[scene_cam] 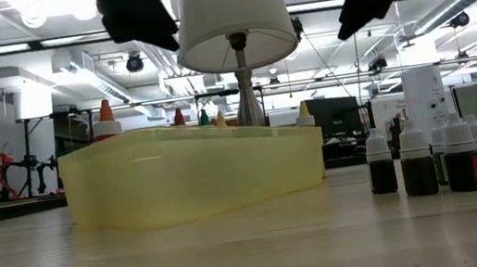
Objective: Pick & Place food coloring
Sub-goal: Put the large yellow food coloring bottle into the yellow bin
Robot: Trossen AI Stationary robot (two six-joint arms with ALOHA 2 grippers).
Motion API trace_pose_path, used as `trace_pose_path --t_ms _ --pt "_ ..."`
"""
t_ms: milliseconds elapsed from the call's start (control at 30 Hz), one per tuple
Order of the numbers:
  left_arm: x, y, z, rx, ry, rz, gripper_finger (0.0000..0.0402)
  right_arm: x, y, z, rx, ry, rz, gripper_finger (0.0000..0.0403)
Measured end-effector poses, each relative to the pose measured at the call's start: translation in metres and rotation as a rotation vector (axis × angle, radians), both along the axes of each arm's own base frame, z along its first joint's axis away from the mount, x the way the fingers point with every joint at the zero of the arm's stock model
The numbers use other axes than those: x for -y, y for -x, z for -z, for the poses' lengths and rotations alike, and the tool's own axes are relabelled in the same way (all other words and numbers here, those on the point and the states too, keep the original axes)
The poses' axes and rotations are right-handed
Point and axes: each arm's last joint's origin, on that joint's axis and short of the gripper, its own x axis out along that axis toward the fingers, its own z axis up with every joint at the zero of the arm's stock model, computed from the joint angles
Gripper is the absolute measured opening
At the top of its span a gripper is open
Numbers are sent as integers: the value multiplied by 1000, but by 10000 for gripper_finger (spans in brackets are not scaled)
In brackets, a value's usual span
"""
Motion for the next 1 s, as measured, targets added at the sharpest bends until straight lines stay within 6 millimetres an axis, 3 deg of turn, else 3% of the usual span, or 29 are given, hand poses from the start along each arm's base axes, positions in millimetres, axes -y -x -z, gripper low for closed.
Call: trace_pose_path --t_ms 500,1000 --pt "-16 45 -19 138 -57 -176 156 18 13 71 63 13 45 219" --pt "-31 55 -26 187 -60 -300 156 43 39 131 194 24 102 219"
